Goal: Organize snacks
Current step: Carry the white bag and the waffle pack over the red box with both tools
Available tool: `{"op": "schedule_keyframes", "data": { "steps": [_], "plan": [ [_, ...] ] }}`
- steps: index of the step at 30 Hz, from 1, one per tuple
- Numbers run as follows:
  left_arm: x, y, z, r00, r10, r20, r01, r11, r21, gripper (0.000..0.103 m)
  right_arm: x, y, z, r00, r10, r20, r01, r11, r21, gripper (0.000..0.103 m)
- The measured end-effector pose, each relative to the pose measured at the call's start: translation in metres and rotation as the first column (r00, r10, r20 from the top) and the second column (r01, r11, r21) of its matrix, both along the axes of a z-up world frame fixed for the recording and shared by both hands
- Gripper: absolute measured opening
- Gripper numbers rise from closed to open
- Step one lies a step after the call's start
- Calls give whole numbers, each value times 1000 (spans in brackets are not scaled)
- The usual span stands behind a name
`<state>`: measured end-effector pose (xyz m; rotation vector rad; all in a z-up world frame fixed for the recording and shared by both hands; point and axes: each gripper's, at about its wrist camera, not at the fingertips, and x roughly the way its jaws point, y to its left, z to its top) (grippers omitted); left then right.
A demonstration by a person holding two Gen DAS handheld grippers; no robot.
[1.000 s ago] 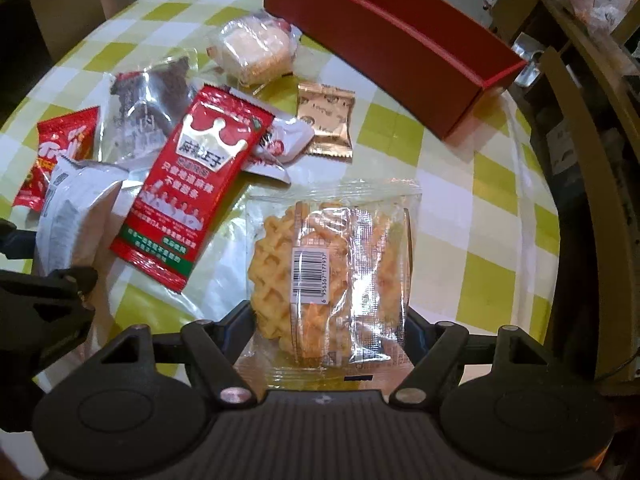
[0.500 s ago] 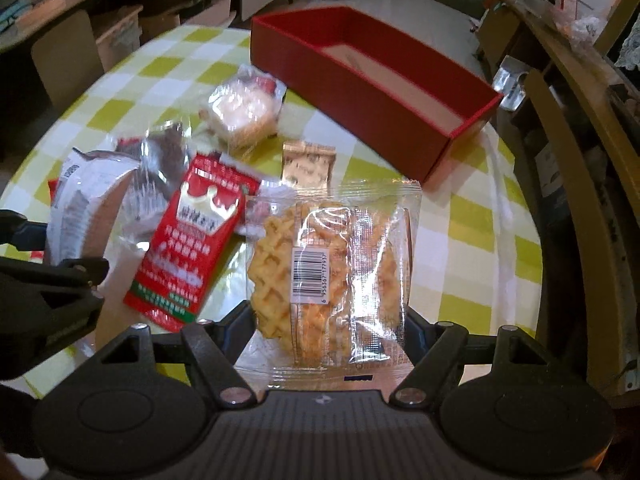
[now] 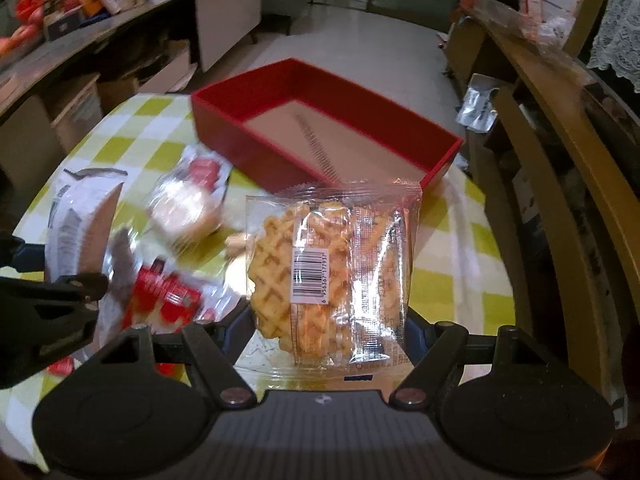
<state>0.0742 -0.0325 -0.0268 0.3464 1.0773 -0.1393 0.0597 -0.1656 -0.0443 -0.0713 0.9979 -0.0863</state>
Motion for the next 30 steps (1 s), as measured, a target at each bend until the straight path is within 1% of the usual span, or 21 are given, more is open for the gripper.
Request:
{"op": "schedule_keyframes", "data": {
  "steps": [6, 16, 19, 22, 25, 30],
  "plan": [
    [32, -18, 4, 1000, -2, 29, 2, 1000, -5, 45, 28, -18, 6, 999, -28, 29, 28, 1000, 10, 80],
    [74, -44, 8, 998, -20, 56, 21, 1000, -16, 45, 70, -44, 12, 995, -69, 71, 68, 997, 23, 80],
    [91, -52, 13, 997, -19, 78, 20, 1000, -17, 45, 85, -51, 12, 993, -78, 85, 75, 997, 29, 80],
    [108, -61, 18, 995, -25, 101, 27, 999, -17, 46, 101, -60, 9, 991, -97, 94, 93, 995, 48, 80],
    [125, -74, 20, 991, -43, 129, 43, 999, 6, 46, 117, -72, 3, 987, -126, 95, 120, 990, 69, 80],
    [158, -96, 12, 988, -59, 144, 60, 998, -2, 46, 139, -83, -17, 986, -151, 77, 141, 983, 118, 80]
  ]
}}
